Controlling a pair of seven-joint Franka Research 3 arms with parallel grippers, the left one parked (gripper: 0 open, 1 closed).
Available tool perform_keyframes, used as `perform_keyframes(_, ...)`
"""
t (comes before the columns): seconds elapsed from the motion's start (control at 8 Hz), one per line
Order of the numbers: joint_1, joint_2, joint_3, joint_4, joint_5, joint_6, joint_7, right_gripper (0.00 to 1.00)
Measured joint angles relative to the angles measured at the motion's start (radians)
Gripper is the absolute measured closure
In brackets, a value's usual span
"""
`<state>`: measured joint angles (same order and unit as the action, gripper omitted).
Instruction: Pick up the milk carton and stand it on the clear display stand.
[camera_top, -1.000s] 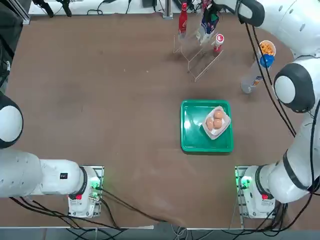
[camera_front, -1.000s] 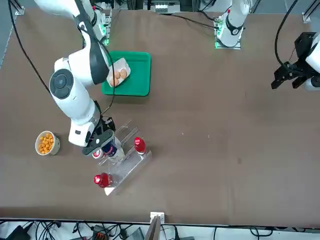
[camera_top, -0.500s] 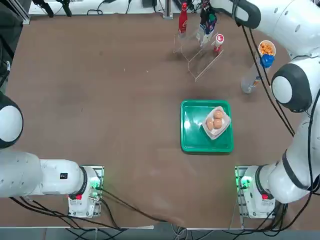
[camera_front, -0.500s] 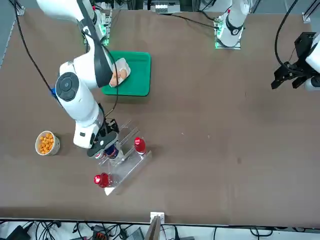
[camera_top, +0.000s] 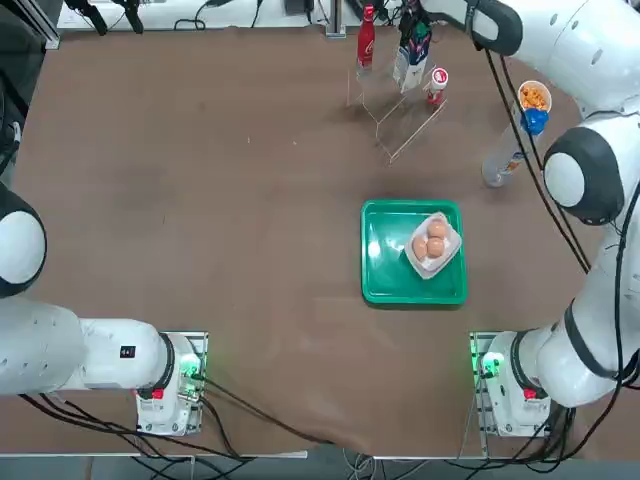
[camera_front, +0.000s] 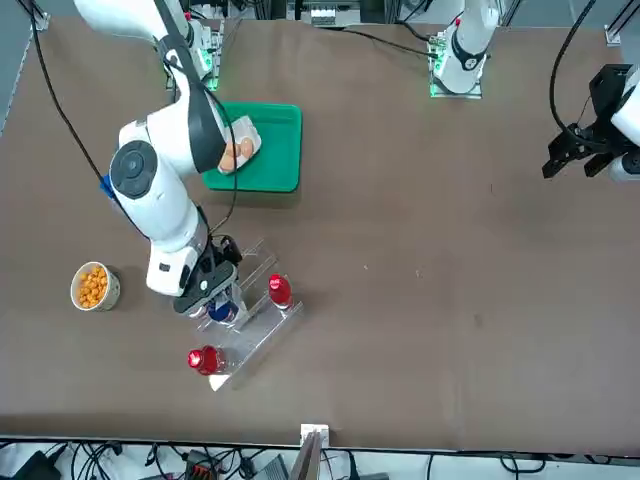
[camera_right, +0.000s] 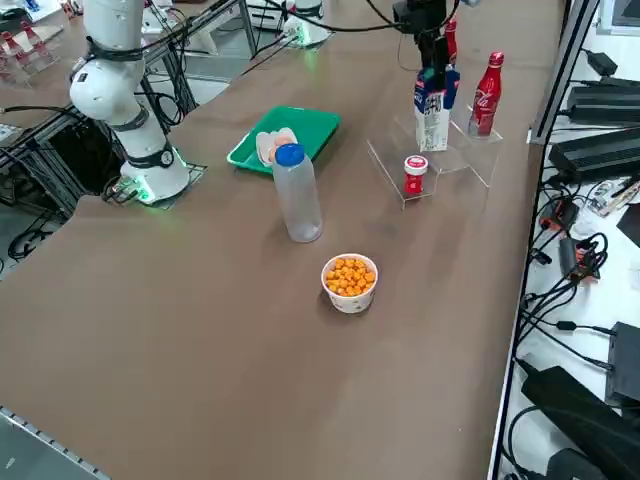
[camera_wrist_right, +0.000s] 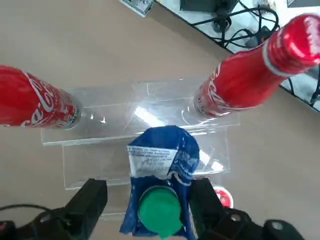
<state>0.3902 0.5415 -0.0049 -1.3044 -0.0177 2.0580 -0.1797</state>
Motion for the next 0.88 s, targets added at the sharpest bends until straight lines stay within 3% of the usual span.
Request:
perform_keyframes(0.5,-0.005,-0.041,-0.029,0.148,0.000,-0.217,0.040,0.00)
perform_keyframes(0.88,-0.011,-0.141,-0.100,0.200,-0.001,-0.395,0.093,0.00)
